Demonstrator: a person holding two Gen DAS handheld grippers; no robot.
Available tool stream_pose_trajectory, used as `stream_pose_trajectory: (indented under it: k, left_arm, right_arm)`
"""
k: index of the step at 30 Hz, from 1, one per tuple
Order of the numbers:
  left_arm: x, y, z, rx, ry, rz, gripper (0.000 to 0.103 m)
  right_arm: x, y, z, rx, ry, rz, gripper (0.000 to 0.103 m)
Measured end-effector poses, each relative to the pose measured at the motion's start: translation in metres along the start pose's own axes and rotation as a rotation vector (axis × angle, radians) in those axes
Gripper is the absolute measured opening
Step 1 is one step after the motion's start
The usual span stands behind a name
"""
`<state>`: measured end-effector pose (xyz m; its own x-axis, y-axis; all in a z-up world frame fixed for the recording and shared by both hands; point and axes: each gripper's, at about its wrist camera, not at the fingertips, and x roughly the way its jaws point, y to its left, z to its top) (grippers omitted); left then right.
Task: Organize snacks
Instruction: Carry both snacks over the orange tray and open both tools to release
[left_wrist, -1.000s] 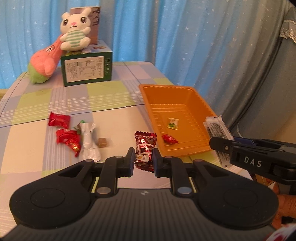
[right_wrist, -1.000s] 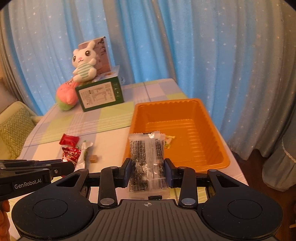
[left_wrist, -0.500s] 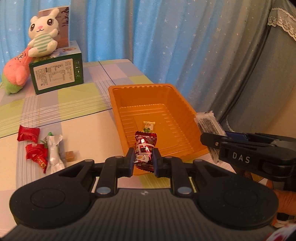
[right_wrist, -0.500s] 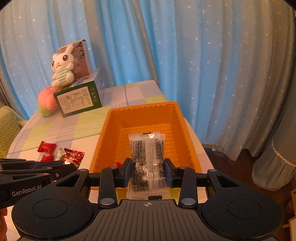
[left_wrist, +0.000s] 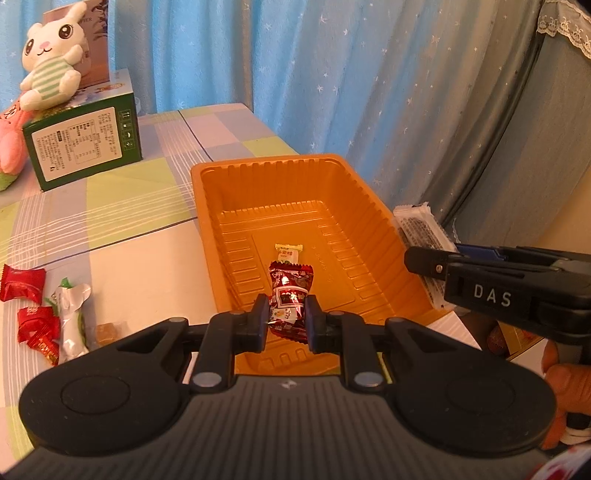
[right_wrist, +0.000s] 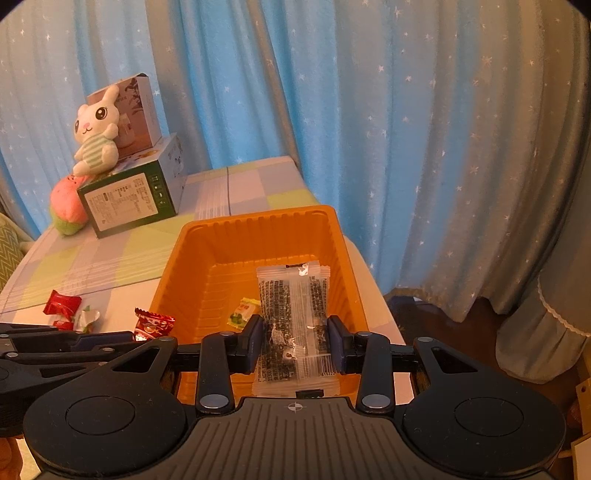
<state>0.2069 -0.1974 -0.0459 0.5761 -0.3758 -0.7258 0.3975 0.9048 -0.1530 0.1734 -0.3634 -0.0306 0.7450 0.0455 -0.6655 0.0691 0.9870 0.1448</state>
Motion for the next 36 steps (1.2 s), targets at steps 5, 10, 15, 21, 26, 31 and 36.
stream_pose_trajectory:
  k: [5, 10, 15, 21, 26, 31, 36]
  left_arm:
    - [0.010, -0.002, 0.004, 0.009, 0.005, 0.002, 0.018]
    - [0.016, -0.005, 0.007, 0.019, 0.002, -0.005, 0.018]
    - [0.018, -0.002, 0.009, 0.012, 0.002, 0.003, 0.024]
    - [0.009, 0.014, 0.000, -0.004, 0.003, 0.035, 0.026]
    - [-0.001, 0.027, -0.009, -0.030, 0.002, 0.057, 0.034]
    - [-0.007, 0.036, -0.014, -0.051, 0.001, 0.071, 0.039]
    - [-0.017, 0.041, -0.019, -0.051, -0.013, 0.084, 0.055]
  right_arm:
    - [0.008, -0.001, 0.002, -0.003, 0.006, 0.002, 0.038]
    - [0.011, -0.002, 0.003, -0.003, 0.007, 0.000, 0.038]
    - [0.012, -0.003, 0.004, -0.002, 0.007, -0.002, 0.038]
    - [0.016, -0.002, 0.003, 0.006, 0.019, 0.003, 0.038]
    - [0.017, 0.001, 0.003, 0.013, 0.027, 0.023, 0.038]
    - [0.021, 0.001, 0.006, 0.051, 0.011, 0.066, 0.038]
    - [0.019, 0.000, 0.009, 0.089, -0.012, 0.054, 0.054]
